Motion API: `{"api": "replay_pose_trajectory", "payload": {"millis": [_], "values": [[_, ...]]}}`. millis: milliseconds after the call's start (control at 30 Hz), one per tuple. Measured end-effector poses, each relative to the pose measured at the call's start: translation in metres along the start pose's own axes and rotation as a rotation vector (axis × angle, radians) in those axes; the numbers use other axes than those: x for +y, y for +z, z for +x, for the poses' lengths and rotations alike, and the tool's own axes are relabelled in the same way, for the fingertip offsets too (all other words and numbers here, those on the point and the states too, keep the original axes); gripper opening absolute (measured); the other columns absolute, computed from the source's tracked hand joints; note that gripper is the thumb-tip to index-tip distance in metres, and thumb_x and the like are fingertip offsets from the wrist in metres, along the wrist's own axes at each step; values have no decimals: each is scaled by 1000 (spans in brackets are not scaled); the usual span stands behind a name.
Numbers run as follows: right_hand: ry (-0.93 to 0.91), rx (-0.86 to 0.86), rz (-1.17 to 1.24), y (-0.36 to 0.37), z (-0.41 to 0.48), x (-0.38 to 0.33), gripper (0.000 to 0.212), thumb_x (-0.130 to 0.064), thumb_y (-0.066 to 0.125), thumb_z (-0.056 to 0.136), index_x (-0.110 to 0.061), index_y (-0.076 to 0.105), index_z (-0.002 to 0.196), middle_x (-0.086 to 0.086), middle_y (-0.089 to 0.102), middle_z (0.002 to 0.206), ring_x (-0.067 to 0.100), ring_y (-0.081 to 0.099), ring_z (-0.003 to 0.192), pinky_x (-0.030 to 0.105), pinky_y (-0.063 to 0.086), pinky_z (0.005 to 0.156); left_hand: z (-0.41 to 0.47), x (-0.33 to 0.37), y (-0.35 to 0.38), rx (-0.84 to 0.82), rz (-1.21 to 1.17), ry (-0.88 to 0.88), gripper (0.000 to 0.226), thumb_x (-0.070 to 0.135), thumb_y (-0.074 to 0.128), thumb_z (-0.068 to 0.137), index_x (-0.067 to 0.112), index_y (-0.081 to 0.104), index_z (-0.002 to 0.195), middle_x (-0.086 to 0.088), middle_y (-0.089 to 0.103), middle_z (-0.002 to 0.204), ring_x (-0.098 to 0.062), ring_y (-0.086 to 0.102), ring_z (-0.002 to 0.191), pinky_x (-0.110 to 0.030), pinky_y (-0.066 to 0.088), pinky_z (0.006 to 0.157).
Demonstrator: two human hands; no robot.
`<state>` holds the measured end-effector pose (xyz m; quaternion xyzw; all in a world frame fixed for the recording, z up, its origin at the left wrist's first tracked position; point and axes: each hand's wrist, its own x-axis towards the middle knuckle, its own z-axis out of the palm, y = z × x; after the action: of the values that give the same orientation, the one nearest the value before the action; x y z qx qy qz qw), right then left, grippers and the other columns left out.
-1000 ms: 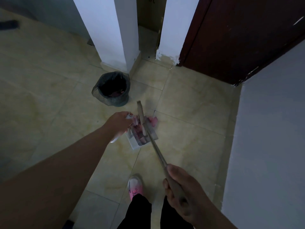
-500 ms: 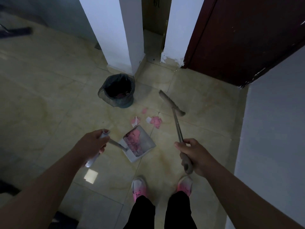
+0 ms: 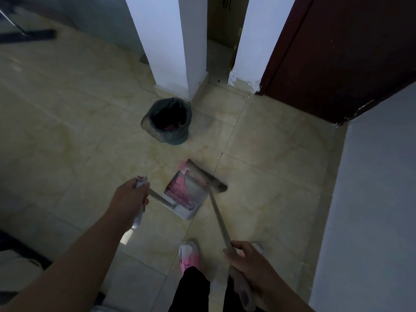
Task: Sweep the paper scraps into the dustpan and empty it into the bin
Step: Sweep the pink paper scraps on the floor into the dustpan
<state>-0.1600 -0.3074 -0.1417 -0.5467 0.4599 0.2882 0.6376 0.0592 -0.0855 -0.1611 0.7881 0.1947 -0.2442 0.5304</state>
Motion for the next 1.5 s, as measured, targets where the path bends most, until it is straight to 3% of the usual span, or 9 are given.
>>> {"api": "replay_pose_trajectory", "payload": {"millis": [200,333,567,833,1033,1133,1300,1400,1500], "values": [[-106,6,-37,-30,-35,-28,82,-75,80,45,-26,69,110,2,70,69,6,61,47,20,43,47,10,15,20,21,9,-11,23,28,57,87,11,58,71,-12,50,56,-23,43,50,-37,37,58],[-134,22,-12,-31,-23,-64,23,-18,69,90,-12,63,112,16,57,61,18,49,41,25,38,40,14,10,15,46,20,-42,27,39,56,76,18,56,59,-11,52,53,-26,45,51,-41,38,60],[-186,60,-379,-19,81,-98,63,-33,78,81,-18,54,137,10,65,115,20,68,82,25,50,58,-6,-10,-4,162,-171,-132,20,20,54,92,9,56,76,-5,42,52,-19,39,51,-29,30,51],[-115,-47,-777,-24,62,-39,62,-41,77,75,-19,56,129,3,70,116,16,67,100,29,52,85,-3,-17,-9,220,-139,-120,21,23,54,91,5,58,80,-11,47,58,-20,41,50,-31,33,53],[-124,-74,-566,-40,0,-43,27,-26,78,82,-24,75,108,-13,78,84,-22,60,61,2,43,63,15,-7,-11,144,-172,-140,25,26,59,87,10,59,68,0,51,43,-21,43,45,-33,37,55],[-97,-70,-375,-48,-25,-64,20,-15,70,89,-14,74,109,-13,69,52,-9,60,47,6,43,50,18,-9,-22,56,-241,-186,23,21,60,90,10,59,70,0,51,41,-22,42,49,-33,35,57],[-70,-125,32,-28,-60,-107,10,-15,63,94,-7,63,89,3,51,42,12,45,31,22,36,34,-3,0,-27,19,-221,-137,15,19,59,91,7,61,82,1,52,46,-21,43,53,-33,37,56],[-106,-247,177,-9,-59,-145,36,-24,68,86,-12,52,56,0,40,35,9,39,28,22,33,33,-28,22,-14,20,-136,-57,18,18,59,90,6,60,77,-5,52,50,-21,45,52,-35,38,58],[-98,-267,203,4,-62,-176,35,-33,69,89,-11,57,64,-1,40,38,8,37,29,19,30,33,-53,43,-6,65,-79,5,17,20,59,88,6,61,79,-8,53,54,-21,46,52,-35,39,58]]}}
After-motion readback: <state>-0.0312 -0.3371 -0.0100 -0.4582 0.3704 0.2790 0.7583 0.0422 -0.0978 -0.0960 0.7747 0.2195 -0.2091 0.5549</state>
